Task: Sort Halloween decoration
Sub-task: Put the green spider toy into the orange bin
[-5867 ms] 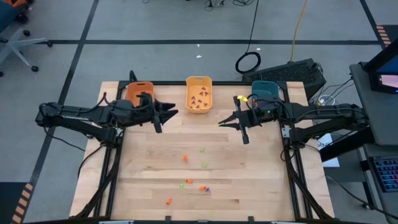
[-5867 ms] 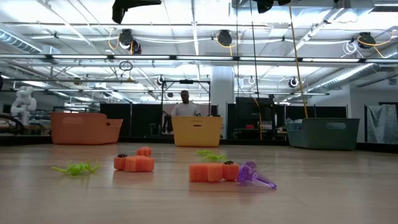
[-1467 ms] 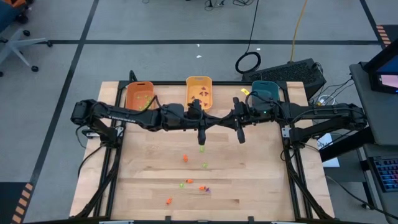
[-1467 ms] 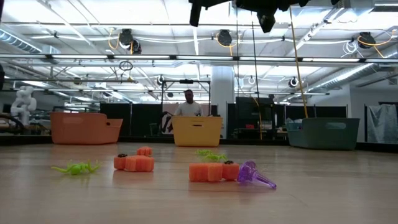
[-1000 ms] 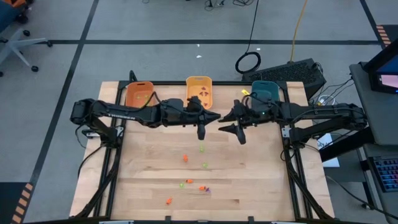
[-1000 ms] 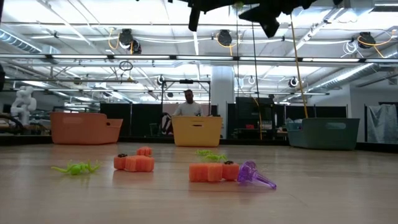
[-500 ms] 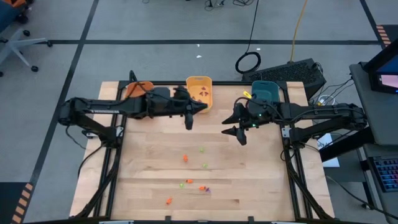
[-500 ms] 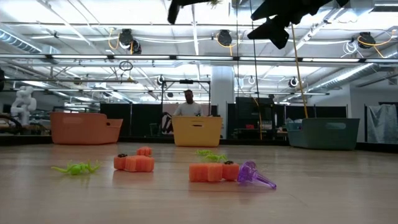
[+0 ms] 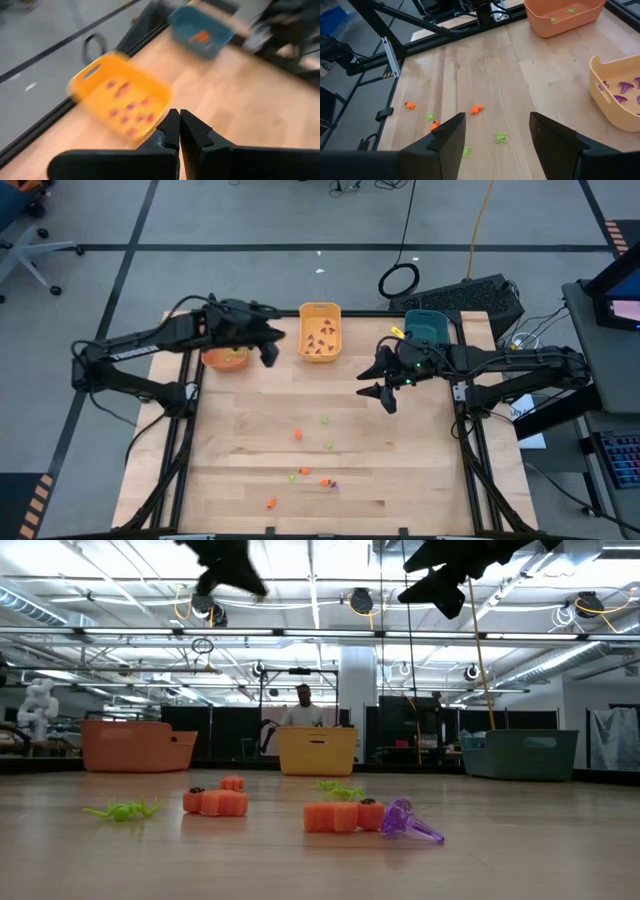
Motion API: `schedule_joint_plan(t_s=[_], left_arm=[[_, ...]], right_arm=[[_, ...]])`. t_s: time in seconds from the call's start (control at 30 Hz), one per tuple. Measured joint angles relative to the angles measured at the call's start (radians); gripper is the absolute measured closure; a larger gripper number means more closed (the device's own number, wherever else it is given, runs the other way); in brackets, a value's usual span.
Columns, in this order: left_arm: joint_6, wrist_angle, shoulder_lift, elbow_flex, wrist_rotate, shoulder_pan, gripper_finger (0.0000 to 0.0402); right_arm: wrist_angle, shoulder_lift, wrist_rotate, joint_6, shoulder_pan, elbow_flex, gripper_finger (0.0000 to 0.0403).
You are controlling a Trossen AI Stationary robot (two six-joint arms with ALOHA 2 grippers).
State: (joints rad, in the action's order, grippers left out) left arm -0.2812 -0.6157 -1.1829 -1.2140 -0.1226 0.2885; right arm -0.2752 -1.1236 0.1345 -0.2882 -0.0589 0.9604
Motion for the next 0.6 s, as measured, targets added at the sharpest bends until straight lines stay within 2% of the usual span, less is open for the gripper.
schedule_joint_plan(t_s=[0.33, 0.47, 0.6], left_arm=[[0.036, -0.421, 0.109, 0.000, -0.115, 0.191, 0.0401], [0.060, -0.480, 0.126, 0.014, -0.119, 0.299, 0.0401], [0.053, -0.493, 0.131, 0.079, -0.088, 0.389, 0.0401]], right_arm=[[0.000, 0.000, 0.000, 0.000, 0.000, 0.000, 0.0197], [0.000, 0.000, 0.000, 0.000, 0.000, 0.000, 0.0197], [0.000, 0.000, 0.000, 0.000, 0.000, 0.000, 0.0197]])
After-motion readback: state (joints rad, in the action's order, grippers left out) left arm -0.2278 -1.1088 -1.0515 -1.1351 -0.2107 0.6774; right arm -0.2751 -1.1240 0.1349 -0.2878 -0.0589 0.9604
